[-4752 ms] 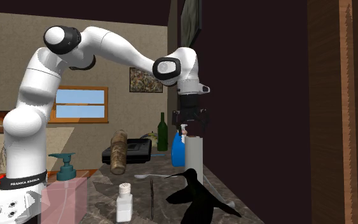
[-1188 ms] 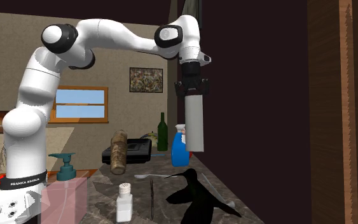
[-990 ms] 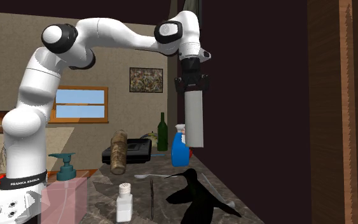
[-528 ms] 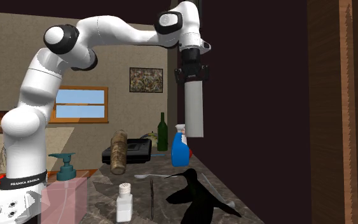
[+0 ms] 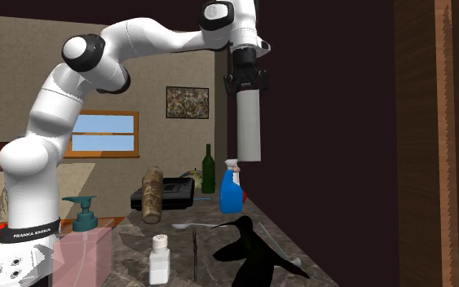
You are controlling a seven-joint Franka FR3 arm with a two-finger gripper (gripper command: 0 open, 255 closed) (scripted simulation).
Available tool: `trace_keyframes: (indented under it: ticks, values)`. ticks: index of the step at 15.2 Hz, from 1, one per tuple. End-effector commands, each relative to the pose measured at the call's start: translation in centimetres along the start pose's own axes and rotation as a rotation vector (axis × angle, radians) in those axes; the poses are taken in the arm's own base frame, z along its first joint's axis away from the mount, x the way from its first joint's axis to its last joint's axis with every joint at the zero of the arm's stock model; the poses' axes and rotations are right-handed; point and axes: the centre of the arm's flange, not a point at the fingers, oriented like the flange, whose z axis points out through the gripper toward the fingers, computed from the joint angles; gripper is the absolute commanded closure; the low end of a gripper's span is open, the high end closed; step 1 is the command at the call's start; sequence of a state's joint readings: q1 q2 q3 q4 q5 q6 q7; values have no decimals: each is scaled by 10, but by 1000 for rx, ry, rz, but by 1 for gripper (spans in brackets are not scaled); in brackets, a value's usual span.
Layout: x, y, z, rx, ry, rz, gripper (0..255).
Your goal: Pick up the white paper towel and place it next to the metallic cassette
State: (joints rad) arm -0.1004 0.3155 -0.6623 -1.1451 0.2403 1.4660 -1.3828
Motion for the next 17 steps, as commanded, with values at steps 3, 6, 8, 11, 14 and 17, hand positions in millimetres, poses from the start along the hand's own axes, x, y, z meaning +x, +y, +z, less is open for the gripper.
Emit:
trace_keyframes:
  ticks: [3, 6, 8, 11, 14, 17]
  values:
    - [1, 1, -22, 1, 0, 0, 255]
    - [7, -11, -31, 1, 0, 0, 255]
    - [19, -34, -32, 1, 0, 0, 255]
    - [36, -70, -33, 1, 0, 0, 255]
    - [53, -106, -35, 1, 0, 0, 255]
    - [70, -141, -36, 1, 0, 0, 255]
